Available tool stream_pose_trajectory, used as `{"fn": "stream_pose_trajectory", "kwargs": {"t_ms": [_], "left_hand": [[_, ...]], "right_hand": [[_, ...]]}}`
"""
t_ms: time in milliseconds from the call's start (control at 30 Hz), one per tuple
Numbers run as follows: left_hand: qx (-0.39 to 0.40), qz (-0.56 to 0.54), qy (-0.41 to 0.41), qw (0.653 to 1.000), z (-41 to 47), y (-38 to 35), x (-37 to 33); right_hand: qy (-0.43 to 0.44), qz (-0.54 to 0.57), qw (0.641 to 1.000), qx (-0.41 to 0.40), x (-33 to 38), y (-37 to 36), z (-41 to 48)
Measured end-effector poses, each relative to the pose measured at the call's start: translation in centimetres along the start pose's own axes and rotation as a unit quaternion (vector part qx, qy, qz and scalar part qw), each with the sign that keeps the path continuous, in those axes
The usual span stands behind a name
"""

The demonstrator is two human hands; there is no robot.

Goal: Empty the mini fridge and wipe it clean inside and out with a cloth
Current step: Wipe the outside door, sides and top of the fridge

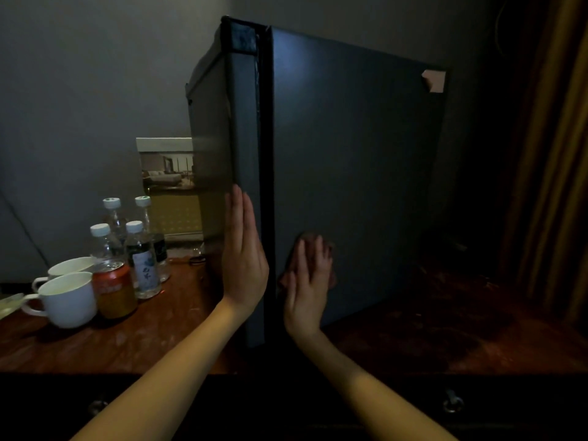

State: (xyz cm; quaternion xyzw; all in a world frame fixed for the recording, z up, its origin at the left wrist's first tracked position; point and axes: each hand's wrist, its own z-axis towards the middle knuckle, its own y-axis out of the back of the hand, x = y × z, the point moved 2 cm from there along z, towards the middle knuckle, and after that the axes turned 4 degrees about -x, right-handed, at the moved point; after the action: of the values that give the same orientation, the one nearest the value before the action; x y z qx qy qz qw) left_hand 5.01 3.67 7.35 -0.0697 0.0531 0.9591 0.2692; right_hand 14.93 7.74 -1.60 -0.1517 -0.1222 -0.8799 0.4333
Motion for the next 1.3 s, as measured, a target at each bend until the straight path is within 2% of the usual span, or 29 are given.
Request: {"fn": "stream_pose_trajectory", "kwargs": {"t_ms": [67,267,433,600,833,933,967,1033,1133,1300], "left_hand": [[0.006,0.005,0.003,1.000,-0.4,0.0,0.1],[0.048,0.017,0.000,0.999,-3.7,0.1,1.2],[0.075,0.049,-0.011,0.996,-7.3,0.3,1.9],[0.064,0.047,-0.009,0.997,-7.8,0.1,2.2],[0.037,0.021,-0.029,0.999,-7.8,0.0,2.1],[0.040,0.020,-0.020,0.999,-7.9,-0.2,2.2],[0.045,0.019,-0.016,0.999,-8.0,-0.3,2.3],[0.057,0.020,-0.008,0.998,-8.1,-0.3,2.5],[0.054,0.034,-0.011,0.998,-7.9,0.2,2.3],[0.098,0.083,0.013,0.992,-7.9,1.2,1.8]], "right_hand": [[0.017,0.001,1.000,0.018,1.2,-0.5,-1.7],[-0.022,0.062,0.997,0.050,1.2,0.2,-3.0],[-0.196,0.096,0.971,-0.092,-4.8,2.0,0.7],[-0.232,0.029,0.964,-0.125,-13.8,4.7,5.0],[-0.388,0.000,0.904,-0.180,-20.9,6.4,6.4],[-0.492,0.038,0.842,-0.217,-20.9,5.5,4.3],[-0.508,0.051,0.832,-0.216,-20.4,5.1,3.5],[-0.506,0.062,0.835,-0.205,-18.6,4.0,1.9],[-0.515,0.089,0.814,-0.253,-14.6,2.7,0.4],[-0.511,0.099,0.824,-0.223,-7.1,-0.5,-2.7]]}}
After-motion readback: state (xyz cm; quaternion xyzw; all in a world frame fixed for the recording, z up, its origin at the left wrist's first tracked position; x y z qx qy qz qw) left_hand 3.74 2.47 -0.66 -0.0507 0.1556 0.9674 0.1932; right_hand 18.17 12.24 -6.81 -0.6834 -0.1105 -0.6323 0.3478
